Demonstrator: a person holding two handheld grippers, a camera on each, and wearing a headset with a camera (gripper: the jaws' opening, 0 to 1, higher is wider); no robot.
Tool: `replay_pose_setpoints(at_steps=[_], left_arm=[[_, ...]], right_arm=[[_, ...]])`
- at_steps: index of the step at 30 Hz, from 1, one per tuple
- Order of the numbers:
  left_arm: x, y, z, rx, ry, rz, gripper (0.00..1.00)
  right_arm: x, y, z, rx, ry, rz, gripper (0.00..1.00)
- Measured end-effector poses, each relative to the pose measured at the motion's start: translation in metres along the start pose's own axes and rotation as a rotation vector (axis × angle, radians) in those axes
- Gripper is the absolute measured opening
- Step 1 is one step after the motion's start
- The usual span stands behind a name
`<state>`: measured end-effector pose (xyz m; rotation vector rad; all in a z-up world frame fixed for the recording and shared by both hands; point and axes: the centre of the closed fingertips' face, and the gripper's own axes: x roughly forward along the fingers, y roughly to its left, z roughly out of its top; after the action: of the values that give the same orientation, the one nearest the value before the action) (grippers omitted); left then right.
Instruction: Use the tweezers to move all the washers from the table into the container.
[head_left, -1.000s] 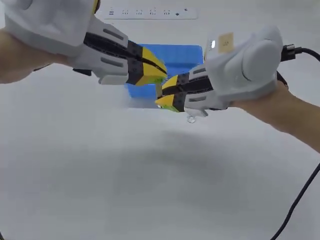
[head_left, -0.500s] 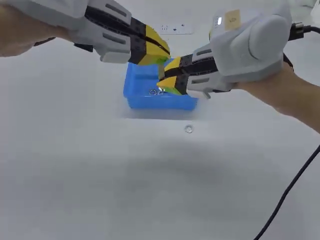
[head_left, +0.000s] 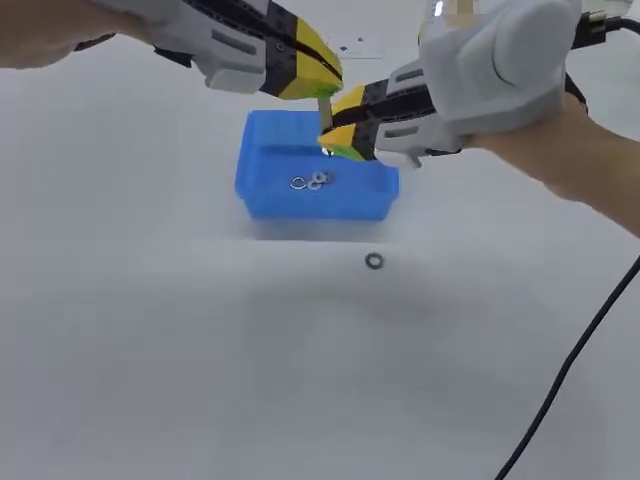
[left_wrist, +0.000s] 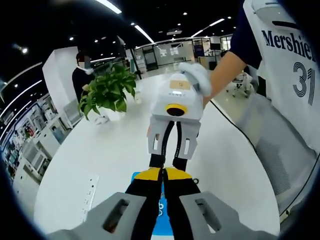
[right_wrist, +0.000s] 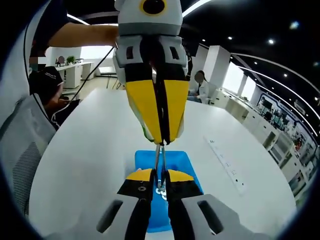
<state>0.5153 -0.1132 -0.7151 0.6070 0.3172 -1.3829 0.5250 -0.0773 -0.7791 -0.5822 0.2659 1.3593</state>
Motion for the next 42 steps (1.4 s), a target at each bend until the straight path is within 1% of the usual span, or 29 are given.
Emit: replay_pose_setpoints(at_steps=[2,3,6,8,11,15,19,23,29,35,40,42], left_arm=[[0.003,0.004,-0.007,-0.005,-0.001,-0.003,0.05],[0.006,0.005,-0.011,-0.013,-0.004,-0.008,0.05],[0.011,0.009,-0.019,-0.019,-0.002,-0.012,0.05],[0.014,0.011,-0.024,-0.025,-0.001,-0.014,0.05],[0.020,0.014,-0.035,-0.038,0.009,-0.015,0.05],[0.026,0.013,-0.044,-0.058,0.006,-0.026,0.05],[0.028,0.011,-0.049,-0.072,0.004,-0.031,0.05],[0.030,0.012,-0.056,-0.090,0.009,-0.036,0.05],[0.032,0.011,-0.059,-0.094,0.018,-0.047,0.05],[0.033,0.010,-0.060,-0.105,0.017,-0.051,0.05],[0.032,0.011,-0.058,-0.103,0.016,-0.045,0.05],[0.030,0.010,-0.053,-0.094,0.013,-0.045,0.05]], right_arm=[[0.006,-0.003,-0.006,0.003,0.009,0.004,0.10],[0.011,-0.007,-0.012,0.009,0.012,0.005,0.10],[0.018,-0.012,-0.021,0.024,0.020,0.006,0.10],[0.023,-0.014,-0.026,0.036,0.024,0.012,0.10],[0.031,-0.016,-0.036,0.055,0.034,0.020,0.10],[0.036,-0.011,-0.041,0.066,0.043,0.029,0.11],[0.040,-0.009,-0.046,0.073,0.050,0.040,0.11],[0.045,-0.008,-0.052,0.065,0.075,0.042,0.11],[0.047,-0.007,-0.054,0.077,0.084,0.039,0.11],[0.049,-0.006,-0.057,0.084,0.095,0.040,0.11],[0.046,-0.007,-0.055,0.087,0.099,0.031,0.12],[0.043,-0.007,-0.051,0.083,0.091,0.029,0.12]])
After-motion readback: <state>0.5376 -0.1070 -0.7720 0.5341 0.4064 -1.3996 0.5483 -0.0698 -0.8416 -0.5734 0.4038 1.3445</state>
